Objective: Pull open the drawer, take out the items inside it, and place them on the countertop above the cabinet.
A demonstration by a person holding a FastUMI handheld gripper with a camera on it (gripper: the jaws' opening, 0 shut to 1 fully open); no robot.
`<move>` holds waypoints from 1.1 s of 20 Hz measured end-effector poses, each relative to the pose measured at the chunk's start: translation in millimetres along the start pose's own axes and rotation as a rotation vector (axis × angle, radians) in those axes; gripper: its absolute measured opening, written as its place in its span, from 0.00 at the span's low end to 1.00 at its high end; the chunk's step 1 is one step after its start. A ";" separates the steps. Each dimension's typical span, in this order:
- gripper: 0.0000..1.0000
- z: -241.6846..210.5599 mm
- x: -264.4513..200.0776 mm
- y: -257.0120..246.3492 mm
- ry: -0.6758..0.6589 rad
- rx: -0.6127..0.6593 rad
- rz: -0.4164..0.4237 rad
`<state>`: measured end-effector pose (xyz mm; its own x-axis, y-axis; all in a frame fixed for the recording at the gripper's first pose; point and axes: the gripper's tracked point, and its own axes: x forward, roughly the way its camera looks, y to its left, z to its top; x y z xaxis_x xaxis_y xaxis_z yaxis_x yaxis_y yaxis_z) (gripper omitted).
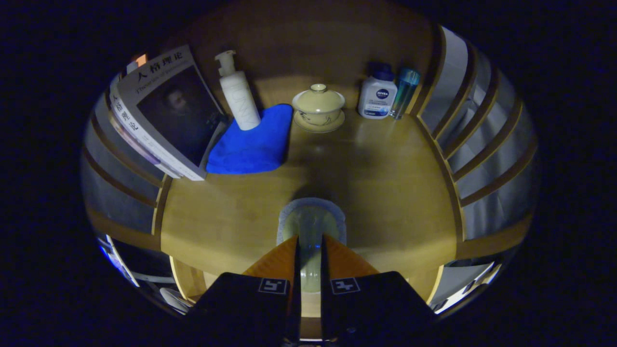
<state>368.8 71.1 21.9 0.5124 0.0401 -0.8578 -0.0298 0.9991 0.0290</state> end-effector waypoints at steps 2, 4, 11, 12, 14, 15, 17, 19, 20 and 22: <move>0.20 1.4 0.8 -0.5 -0.009 -0.013 -0.010; 0.23 1.6 0.9 2.0 -0.019 -0.024 -0.010; 0.41 7.0 -17.0 0.9 -0.123 -0.004 -0.007; 0.44 6.2 -21.3 0.9 -0.138 -0.007 -0.003; 0.50 1.1 -30.8 1.8 -0.164 -0.026 -0.002; 0.53 -1.5 -36.6 1.3 -0.184 -0.039 -0.008; 0.56 -10.1 -48.7 5.0 -0.232 -0.058 -0.005; 0.56 -17.0 -64.8 7.4 -0.313 -0.116 -0.012; 0.56 -22.5 -75.1 9.4 -0.372 -0.144 -0.023; 0.56 -34.7 -99.8 21.0 -0.476 -0.149 0.009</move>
<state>287.3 87.7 90.3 0.8455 0.0834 -0.5274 -0.1399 0.9878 -0.0681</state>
